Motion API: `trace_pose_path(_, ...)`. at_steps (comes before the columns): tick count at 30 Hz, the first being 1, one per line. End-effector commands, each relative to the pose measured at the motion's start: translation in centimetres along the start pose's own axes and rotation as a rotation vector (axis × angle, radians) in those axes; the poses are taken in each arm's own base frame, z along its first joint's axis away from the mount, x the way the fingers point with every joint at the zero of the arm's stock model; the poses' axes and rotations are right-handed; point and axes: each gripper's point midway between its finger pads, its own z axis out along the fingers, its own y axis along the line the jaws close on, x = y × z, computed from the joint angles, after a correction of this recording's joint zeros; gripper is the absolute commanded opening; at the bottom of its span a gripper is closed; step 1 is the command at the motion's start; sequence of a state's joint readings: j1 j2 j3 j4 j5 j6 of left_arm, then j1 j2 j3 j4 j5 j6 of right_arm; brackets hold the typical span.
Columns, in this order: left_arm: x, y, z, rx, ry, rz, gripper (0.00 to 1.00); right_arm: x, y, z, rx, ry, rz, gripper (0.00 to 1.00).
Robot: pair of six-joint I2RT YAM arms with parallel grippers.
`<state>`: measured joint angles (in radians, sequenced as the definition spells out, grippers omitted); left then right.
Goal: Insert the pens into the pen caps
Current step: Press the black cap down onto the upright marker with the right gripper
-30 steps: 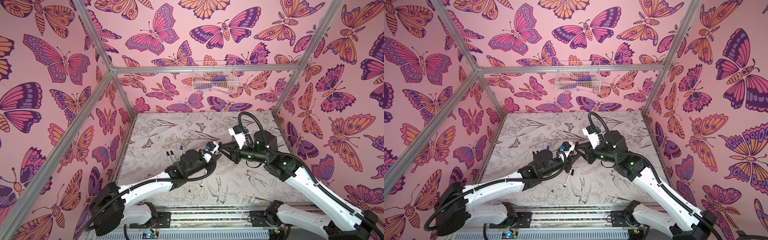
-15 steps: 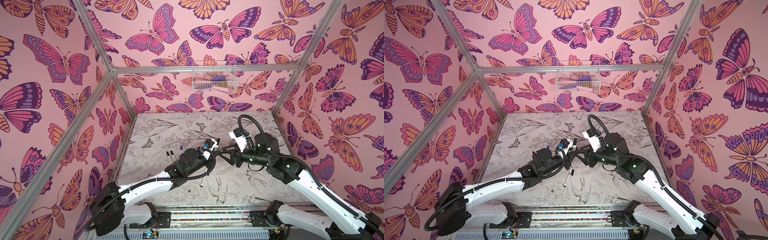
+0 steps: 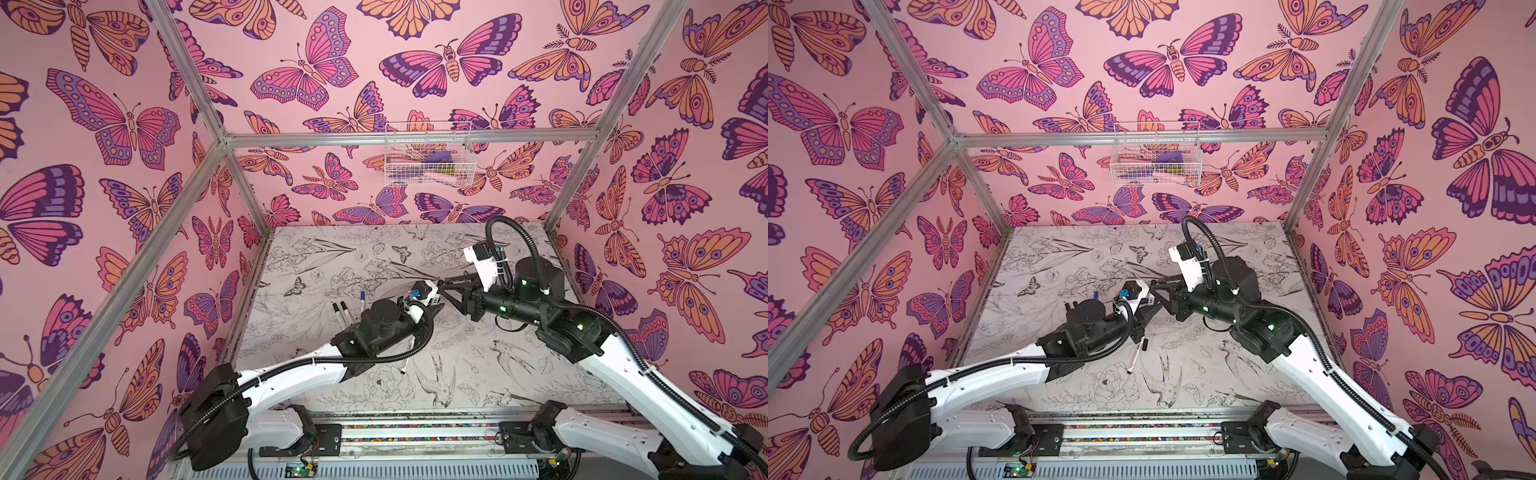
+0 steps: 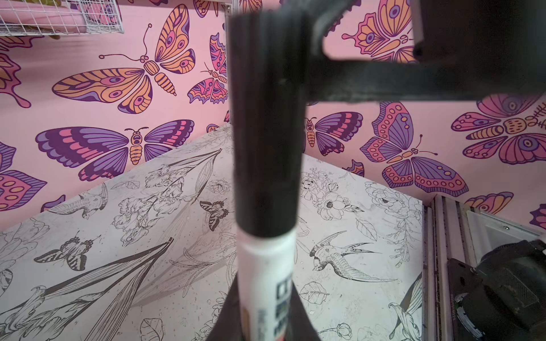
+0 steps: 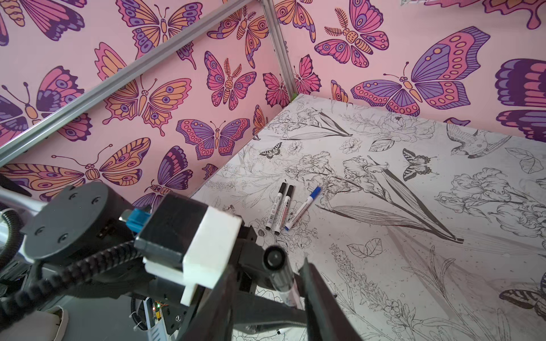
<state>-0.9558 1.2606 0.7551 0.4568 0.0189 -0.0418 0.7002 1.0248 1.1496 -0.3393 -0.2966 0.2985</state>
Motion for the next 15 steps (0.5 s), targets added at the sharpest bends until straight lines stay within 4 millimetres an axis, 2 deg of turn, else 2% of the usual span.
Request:
trace_pose_path(1, -0.5, -0.4, 0.0, 0.014, -0.026, -0.003, 0.00, -1.9, 0.0, -0.2, 0.013, -0.049, -0.014, 0.37)
trace_pose_path(9, -0.4, -0.6, 0.0, 0.022, -0.024, -0.005, 0.00, -2.0, -0.8, 0.5, 0.051, -0.042, -0.007, 0.30)
trace_pose_path(15, -0.3, -0.7, 0.0, 0.023, -0.023, -0.011, 0.00, -1.6, -0.7, 1.2, 0.028, -0.023, 0.009, 0.28)
